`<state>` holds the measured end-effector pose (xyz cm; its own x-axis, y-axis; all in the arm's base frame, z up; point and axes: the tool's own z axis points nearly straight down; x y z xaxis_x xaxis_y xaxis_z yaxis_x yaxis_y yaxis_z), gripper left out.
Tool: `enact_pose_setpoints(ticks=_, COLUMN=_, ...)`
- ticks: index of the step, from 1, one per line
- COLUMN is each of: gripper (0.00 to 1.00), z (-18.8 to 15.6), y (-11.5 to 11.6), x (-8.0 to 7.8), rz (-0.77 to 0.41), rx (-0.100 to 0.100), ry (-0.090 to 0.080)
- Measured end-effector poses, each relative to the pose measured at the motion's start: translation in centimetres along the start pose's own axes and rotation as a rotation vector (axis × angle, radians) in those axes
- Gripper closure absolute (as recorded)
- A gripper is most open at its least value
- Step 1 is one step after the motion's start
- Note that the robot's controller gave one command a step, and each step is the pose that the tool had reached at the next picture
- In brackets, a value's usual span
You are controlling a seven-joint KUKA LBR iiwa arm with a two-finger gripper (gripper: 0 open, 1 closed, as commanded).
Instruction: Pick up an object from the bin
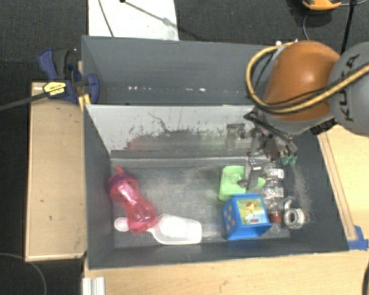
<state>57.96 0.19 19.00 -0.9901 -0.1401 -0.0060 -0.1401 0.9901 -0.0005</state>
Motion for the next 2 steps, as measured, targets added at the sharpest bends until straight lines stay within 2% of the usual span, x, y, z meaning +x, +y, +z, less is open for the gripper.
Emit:
enact_pose_setpoints(ticks=1, gripper=0.00, z=2.8, y=-4.9, x=-0.4, rz=-0.177, rx=0.000, ry=0.000)
enact_pose_setpoints(ticks=2, gripper=0.00, z=5.0, y=-4.5, x=-0.6, rz=-0.162, rx=-0.002, ry=0.005)
